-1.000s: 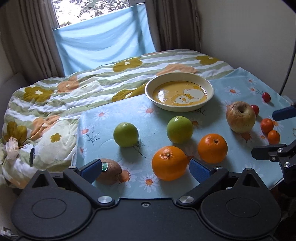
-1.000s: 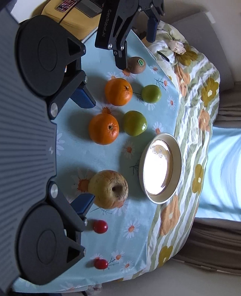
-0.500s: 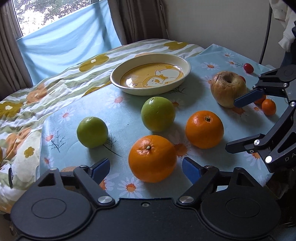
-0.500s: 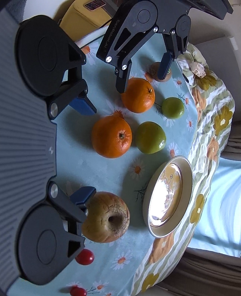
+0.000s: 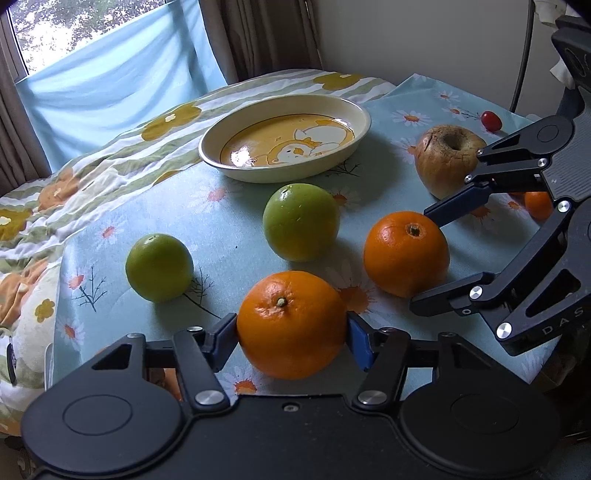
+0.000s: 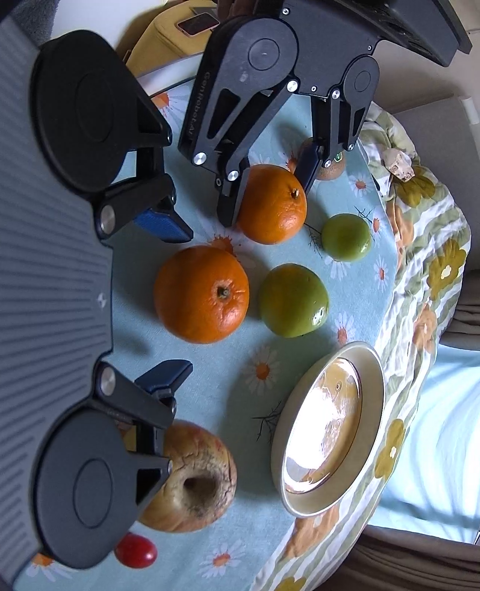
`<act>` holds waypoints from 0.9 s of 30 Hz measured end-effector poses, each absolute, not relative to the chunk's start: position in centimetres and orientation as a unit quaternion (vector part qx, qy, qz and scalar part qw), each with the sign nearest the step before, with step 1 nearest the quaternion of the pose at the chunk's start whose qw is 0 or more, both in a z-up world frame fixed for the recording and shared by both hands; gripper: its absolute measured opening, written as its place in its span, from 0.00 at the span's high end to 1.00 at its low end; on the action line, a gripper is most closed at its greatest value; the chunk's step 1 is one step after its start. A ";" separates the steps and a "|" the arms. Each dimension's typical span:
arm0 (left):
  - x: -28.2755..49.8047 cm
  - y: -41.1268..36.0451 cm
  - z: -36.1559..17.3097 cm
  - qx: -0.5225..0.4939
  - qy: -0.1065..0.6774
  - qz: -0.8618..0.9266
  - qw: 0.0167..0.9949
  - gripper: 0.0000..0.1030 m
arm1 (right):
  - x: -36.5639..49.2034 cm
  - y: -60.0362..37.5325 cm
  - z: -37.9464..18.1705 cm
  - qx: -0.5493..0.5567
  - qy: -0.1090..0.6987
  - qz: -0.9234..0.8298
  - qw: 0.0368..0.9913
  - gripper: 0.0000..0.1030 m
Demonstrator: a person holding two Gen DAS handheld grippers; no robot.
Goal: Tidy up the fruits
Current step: 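Grasp an orange with the left tool while the right tool grasps another orange, then carry the oranges into the white bowl and open both tools to release them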
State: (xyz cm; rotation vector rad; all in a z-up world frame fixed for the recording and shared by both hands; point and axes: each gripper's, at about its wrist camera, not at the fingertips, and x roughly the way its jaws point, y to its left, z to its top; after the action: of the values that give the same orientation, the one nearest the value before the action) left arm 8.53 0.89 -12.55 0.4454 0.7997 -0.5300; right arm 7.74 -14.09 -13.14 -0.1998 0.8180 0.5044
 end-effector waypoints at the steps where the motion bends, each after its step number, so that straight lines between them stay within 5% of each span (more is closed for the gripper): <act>1: 8.5 0.9 -12.5 0.212 0.382 -0.252 0.863 0.36 | 7.9 -14.0 -13.2 -0.096 0.392 0.243 0.882 0.19; 27: 7.9 3.1 -9.9 0.203 0.369 -0.207 0.883 0.37 | 8.9 -13.9 -10.4 -0.065 0.378 0.254 0.888 0.29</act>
State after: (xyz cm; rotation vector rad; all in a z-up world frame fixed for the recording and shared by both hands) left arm 7.87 3.14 -9.91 0.4224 0.7680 -0.4316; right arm 8.91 -13.91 -10.44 -0.1343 0.7864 0.5271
